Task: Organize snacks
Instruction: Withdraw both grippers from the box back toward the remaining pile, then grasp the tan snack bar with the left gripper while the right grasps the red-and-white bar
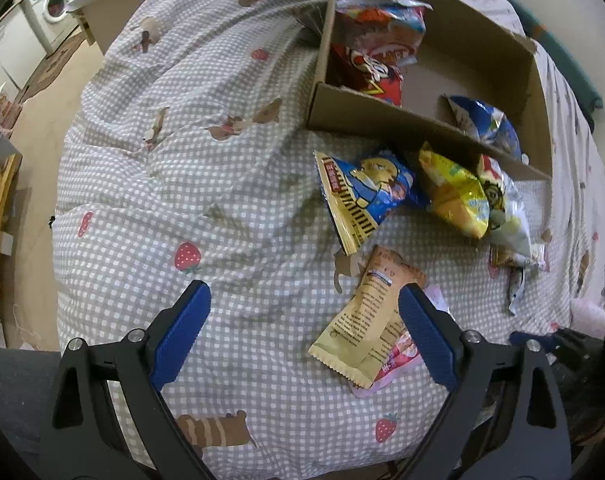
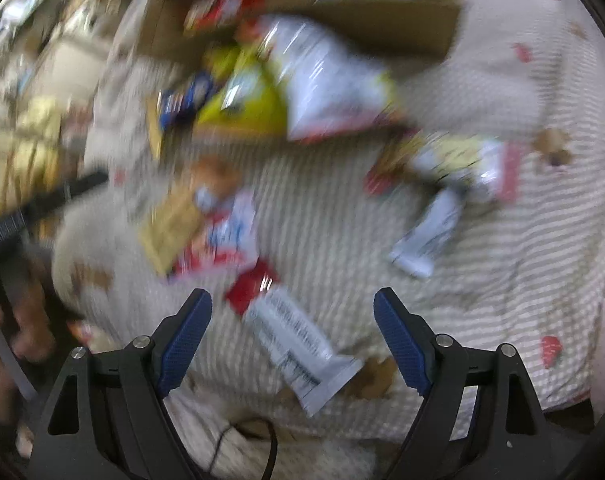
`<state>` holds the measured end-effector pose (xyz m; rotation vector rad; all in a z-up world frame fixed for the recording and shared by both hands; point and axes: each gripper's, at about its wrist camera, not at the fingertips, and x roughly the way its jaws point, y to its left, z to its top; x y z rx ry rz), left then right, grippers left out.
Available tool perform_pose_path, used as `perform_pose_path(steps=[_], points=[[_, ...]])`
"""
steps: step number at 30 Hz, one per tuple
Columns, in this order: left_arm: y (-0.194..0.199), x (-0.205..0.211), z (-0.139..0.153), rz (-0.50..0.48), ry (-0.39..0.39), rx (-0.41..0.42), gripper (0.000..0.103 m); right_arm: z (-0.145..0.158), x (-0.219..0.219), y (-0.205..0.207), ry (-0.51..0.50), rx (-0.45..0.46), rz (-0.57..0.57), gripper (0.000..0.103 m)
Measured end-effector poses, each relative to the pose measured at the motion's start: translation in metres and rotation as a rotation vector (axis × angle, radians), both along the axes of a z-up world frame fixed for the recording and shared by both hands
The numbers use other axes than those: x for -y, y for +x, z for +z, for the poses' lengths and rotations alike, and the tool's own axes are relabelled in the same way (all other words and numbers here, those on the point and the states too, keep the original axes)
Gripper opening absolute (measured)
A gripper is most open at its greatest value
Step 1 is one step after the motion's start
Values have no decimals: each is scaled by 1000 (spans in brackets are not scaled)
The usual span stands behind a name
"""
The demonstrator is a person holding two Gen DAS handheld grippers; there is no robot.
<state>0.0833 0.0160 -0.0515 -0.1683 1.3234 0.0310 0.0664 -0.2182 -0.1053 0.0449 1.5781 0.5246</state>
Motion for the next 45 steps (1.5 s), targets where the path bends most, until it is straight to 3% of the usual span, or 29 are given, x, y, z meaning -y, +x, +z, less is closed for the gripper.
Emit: perform_pose_path(steps=[3,5,6,9,10,13,17,22,26,33,36,40,45], points=[[2,4,-8,-32,8,-30,93,-10,-23,-10,-88,11,135,81],[4,9,-16,-56,10,-55,93,-16,-33,-16,-147,38,205,72],[5,11,-20,-69,1,-68,92,-16,-36,-18,-167,58,226,62],[7,20,-29,-109,-2,-93,88,-15,-43,-26,-167,79,284,52],[7,23,-31,-120,-7,-100,88,-16,-45,-29,-168,78,294,43],[10,35,-41,-166,-27,-128,84,-15,-45,-35,-157,80,311,35],[10,53,-47,-238,15,-132,70,-9,-40,-43,-103,80,300,33],[11,68,-58,-279,30,-154,65,8,-21,-53,35,68,255,33],[17,74,-65,-292,35,-165,62,26,3,-51,101,109,165,33],[23,88,-74,-307,45,-169,56,45,28,-20,118,182,16,33],[24,86,-74,-303,36,-161,42,45,28,-15,107,189,2,33],[22,71,-65,-300,37,-139,30,44,25,-14,117,196,-11,33],[13,60,-39,-255,24,-76,28,51,25,-7,141,212,-25,33]])
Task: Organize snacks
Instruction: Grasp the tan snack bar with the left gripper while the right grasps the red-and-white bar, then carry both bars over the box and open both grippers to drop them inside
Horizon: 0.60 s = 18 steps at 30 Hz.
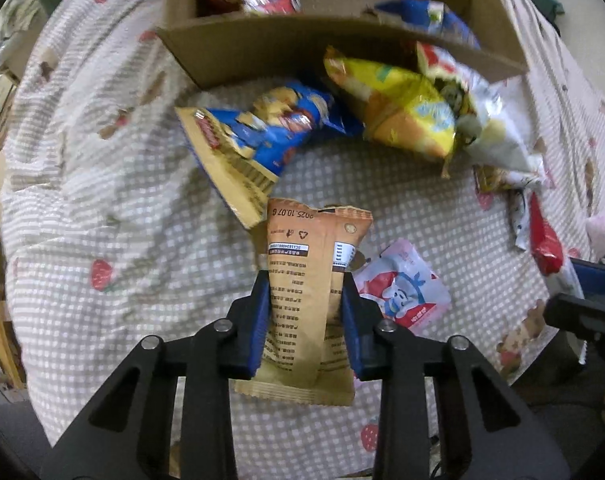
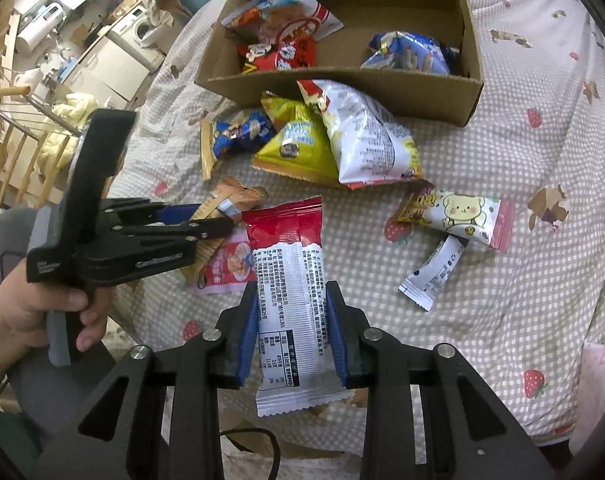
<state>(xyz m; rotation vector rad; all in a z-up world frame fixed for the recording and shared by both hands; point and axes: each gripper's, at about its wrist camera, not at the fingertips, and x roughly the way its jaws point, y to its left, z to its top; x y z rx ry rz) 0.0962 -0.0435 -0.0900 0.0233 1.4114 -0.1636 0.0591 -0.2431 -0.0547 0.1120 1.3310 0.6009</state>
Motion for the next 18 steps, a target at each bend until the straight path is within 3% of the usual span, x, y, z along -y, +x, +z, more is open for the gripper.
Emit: perform_pose_path(steps=[9,13,18], points=[[-14,-25,64,123,-40,137,28,26,9,7,92,75,-59,33],[3,-32,91,182,-48,202,28,45,15,25,114,146,-100,33],[40,-30,114,232,3,283,28,64,29,65,121,240,-183,33]])
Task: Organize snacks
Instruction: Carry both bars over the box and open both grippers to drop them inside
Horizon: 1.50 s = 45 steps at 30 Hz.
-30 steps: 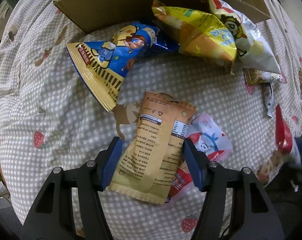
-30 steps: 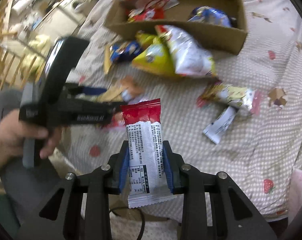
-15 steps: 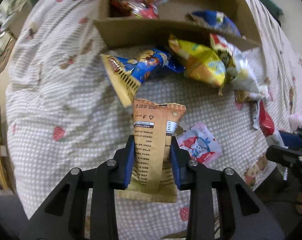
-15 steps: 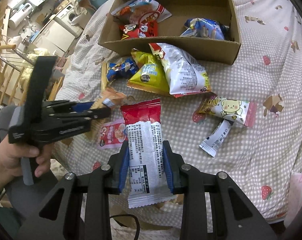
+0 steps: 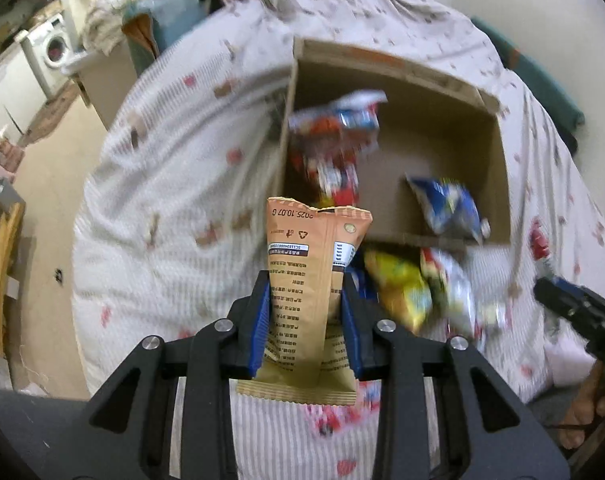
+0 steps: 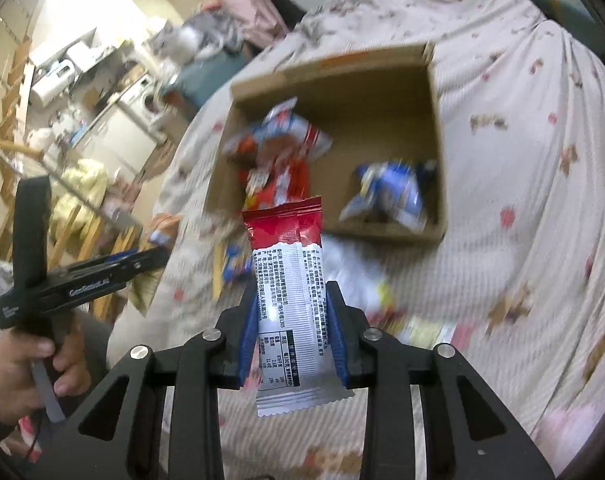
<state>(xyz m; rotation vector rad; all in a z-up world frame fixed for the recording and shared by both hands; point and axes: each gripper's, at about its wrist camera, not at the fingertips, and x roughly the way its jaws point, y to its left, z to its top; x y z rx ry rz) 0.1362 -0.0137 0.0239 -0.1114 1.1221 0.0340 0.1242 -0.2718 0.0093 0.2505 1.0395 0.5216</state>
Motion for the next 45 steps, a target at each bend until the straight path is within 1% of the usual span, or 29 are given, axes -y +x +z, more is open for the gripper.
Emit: perform_pose_path(steps=[3,5,6,8,10,14,17,19,22,25,29,32,37,41,45], points=[[27,7,2,22,14,3,28,6,4,27,-3,30,-45,33],[40,12,5,31,17,4,28,7,2,42,-30,34,-49,33],[49,17,5,30,29,6,28,6,0,52,-44,35,-47,33],[62,26,4,30,44,7,28,4,-3,68,-34,29,-42,33],[77,38,-1,23,84,9,28,1,-2,81,-42,29,-42,33],[97,55,-14,14,134,2,28,-9,1,96,-21,24,-32,33],[111,62,-24,34,142,-12,28,-19,2,101,-10,7,-40,33],[116,66,-29,42,148,-22,28,-24,1,105,-28,8,-43,33],[123,69,-35,64,169,-34,28,-30,4,110,11,-21,-54,33],[126,66,-38,88,174,-38,28,-30,3,111,-35,-5,-49,33],[130,67,-42,88,187,-44,28,-39,3,116,-16,-40,-53,33],[132,68,-47,90,201,-46,28,-46,-2,119,-51,-45,-50,33],[136,72,-53,77,214,-49,28,-55,0,125,-20,-99,-86,33],[138,73,-53,80,199,-43,31,-60,0,128,-4,-128,-102,33],[137,76,-55,62,188,-55,31,-60,2,131,19,-143,-118,33]])
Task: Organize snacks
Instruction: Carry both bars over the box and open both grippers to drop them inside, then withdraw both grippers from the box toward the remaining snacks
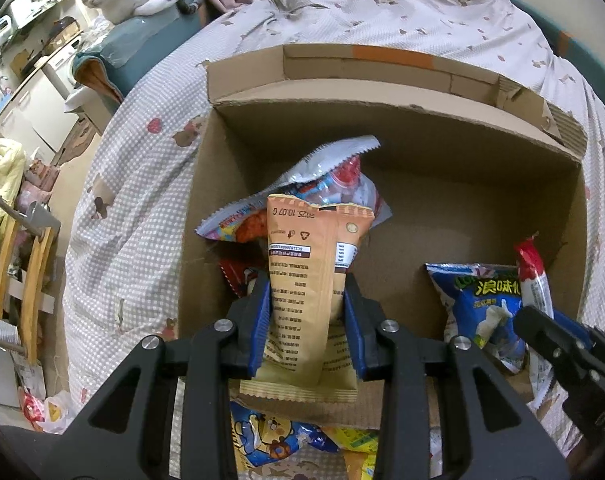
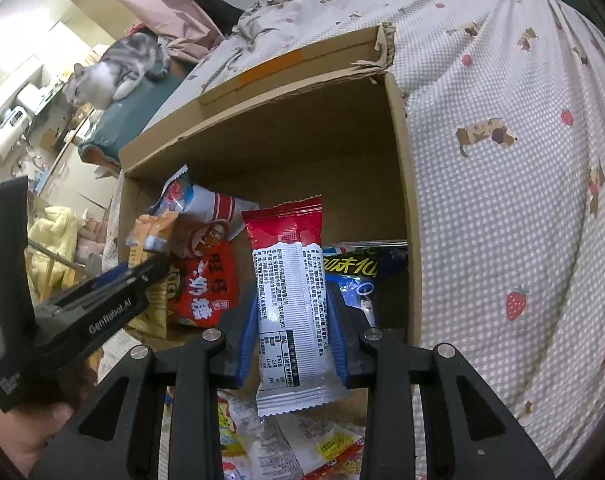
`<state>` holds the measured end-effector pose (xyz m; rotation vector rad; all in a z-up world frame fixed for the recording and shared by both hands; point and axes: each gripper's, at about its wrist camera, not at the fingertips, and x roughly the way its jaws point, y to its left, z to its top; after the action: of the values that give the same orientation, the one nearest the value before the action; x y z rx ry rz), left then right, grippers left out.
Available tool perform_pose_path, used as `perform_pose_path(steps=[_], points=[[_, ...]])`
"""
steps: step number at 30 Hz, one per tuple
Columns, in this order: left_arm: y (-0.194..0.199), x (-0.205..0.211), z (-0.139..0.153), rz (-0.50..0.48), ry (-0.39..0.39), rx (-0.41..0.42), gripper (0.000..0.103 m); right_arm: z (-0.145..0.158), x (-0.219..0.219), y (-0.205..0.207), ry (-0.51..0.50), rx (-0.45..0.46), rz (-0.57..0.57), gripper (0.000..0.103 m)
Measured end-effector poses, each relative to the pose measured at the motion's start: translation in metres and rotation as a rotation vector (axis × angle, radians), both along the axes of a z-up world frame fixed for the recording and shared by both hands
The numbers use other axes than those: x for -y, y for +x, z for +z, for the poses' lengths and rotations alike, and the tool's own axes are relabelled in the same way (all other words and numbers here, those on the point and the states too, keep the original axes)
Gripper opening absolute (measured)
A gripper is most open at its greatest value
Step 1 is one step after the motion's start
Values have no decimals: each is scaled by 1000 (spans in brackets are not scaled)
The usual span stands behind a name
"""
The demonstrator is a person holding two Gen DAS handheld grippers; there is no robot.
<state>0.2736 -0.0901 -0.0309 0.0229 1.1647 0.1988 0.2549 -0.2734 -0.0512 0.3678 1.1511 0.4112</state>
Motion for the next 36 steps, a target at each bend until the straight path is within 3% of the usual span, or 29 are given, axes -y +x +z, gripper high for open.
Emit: perform_pose_path(steps=[4,8,10,12,15,16,21,23,26,30,36], points=[[-3,4,-2,-9,-7,-15,38,-1,-1,0,7,-7,2,34],[-8,7,-1,-8,17,-2,76,-3,2,0,30,-28,-6,36],[-12,8,0,-8,19,7,81,-4,4,1,42,-43,-11,36],[-14,8,0,-8,24,2,81,-2,7,2,52,-51,-22,40],[-15,7,1,6,13,6,82,4,11,1,71,-37,-33,70],[-16,6,1,11,9,6,82,8,11,0,69,-22,-31,74],[-21,3,2,28,-7,3,84,15,6,-2,53,-7,-15,74],[-25,2,4,40,-17,10,91,18,5,-3,53,-4,-11,74],[-30,1,7,50,-11,18,91,23,8,-8,59,3,-10,75],[-41,-2,15,50,-7,36,91,24,14,-18,43,9,-11,88],[-63,-8,20,51,-19,66,91,14,19,-29,42,-29,-7,88]])
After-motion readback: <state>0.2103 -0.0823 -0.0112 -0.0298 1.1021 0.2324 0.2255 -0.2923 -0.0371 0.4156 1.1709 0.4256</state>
